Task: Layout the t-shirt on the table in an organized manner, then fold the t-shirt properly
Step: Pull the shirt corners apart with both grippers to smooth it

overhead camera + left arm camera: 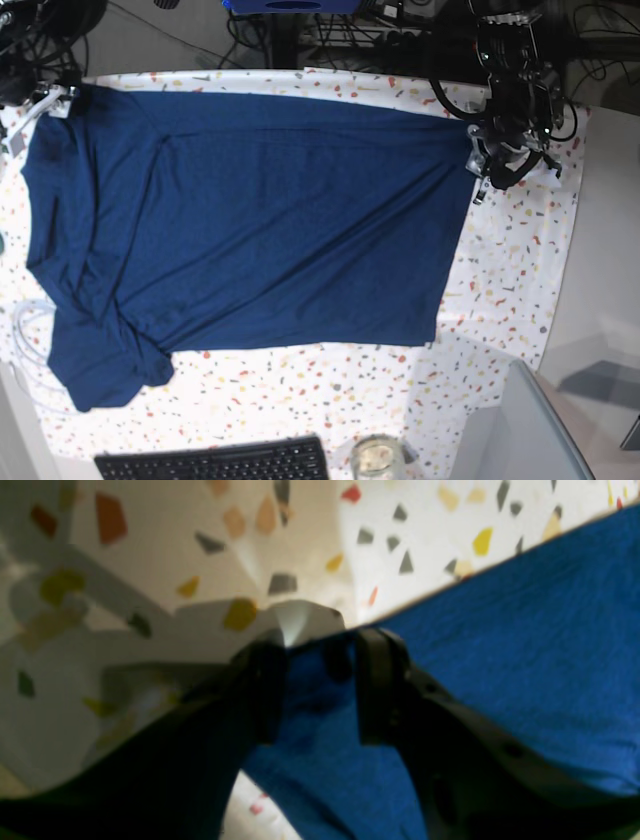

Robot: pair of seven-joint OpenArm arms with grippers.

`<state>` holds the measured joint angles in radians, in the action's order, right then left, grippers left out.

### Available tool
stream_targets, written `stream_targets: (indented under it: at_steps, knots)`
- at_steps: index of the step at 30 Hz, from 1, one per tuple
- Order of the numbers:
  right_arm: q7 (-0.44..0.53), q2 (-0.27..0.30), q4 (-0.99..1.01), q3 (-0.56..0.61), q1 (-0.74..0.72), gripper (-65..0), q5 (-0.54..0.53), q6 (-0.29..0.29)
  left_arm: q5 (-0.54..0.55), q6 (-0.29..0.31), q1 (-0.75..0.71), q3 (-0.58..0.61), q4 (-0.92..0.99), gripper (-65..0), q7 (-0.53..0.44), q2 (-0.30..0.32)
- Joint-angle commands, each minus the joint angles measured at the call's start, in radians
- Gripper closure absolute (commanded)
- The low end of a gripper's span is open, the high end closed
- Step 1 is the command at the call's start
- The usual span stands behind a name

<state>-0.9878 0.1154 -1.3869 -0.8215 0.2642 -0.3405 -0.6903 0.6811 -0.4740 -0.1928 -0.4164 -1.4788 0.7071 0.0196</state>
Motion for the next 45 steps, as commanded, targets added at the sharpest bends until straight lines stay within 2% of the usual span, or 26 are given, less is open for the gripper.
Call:
stream_targets:
  at_steps: [1, 3, 6, 11, 13, 16, 20, 22, 24, 25, 27, 30, 34, 42, 45]
  knots:
    - [0.007, 0.016, -0.013, -0.005, 0.001, -56.1, -0.01, -0.008, 0.004, 0.001, 0.003, 0.0, -0.006, -21.6, 0.007, 0.003]
    - [0.007, 0.016, -0.013, -0.005, -0.001, -56.1, -0.01, -0.008, 0.004, 0.001, 0.003, 0.0, -0.006, -16.6, 0.007, 0.003]
    - [0.007, 0.016, -0.013, -0.005, -0.001, -56.1, -0.01, -0.008, 0.004, 0.001, 0.003, 0.0, -0.006, 0.0, 0.007, 0.003]
    - [0.007, 0.016, -0.013, -0.005, -0.001, -55.8, -0.01, -0.008, 0.004, 0.001, -0.003, 0.0, -0.009, 0.0, 0.007, 0.003]
    - [0.007, 0.016, -0.013, -0.005, -0.001, -52.2, -0.01, -0.008, 0.004, 0.001, -0.007, 0.0, -0.021, 0.0, 0.007, 0.003]
    - [0.007, 0.016, -0.013, -0.005, -0.001, -43.5, -0.01, -0.008, 0.004, 0.001, -0.044, 0.0, -0.078, 0.0, 0.007, 0.001]
    - [0.011, 0.016, -0.013, -0.005, -0.004, -28.2, -0.01, -0.008, 0.004, 0.001, -0.13, 0.0, -0.221, 0.0, 0.007, -0.034]
    - [0.01, 0.016, -0.013, -0.011, -0.006, -16.7, -0.01, -0.008, 0.004, 0.002, -0.173, 0.0, -0.28, 0.0, 0.006, -0.046]
    - [0.007, 0.014, -0.013, -0.014, -0.009, -0.9, -0.01, -0.008, 0.004, 0.002, -0.204, -0.006, -0.325, 0.0, 0.003, -0.048]
    - [0.007, 0.014, -0.015, -0.014, -0.009, 0.0, -0.01, -0.008, 0.004, 0.002, -0.211, -0.009, -0.345, 0.0, 0.003, -0.048]
    - [0.007, 0.014, -0.026, -0.014, -0.004, -2.3, -0.013, -0.008, 0.004, 0.002, -0.216, -0.009, -0.375, 0.0, 0.003, -0.042]
    - [0.004, 0.014, -0.073, -0.015, 0.01, 0.0, -0.013, -0.008, 0.004, 0.002, -0.216, -0.009, -0.422, 0.0, 0.006, -0.04]
    - [-0.018, 0.014, -0.19, -0.015, 0.062, -0.2, -0.015, -0.008, 0.004, 0.002, -0.247, -0.008, -0.483, 0.0, 0.007, -0.04]
    - [-0.013, 0.014, -0.42, -0.015, 0.136, -0.3, -0.016, -0.008, 0.004, 0.005, -0.27, -0.009, -0.491, 0.0, 0.007, -0.037]
    - [-0.023, 0.008, -0.458, -0.017, 0.172, -0.3, -0.016, -0.008, 0.004, 0.071, -0.293, -0.008, -0.487, 0.0, 0.007, -0.028]
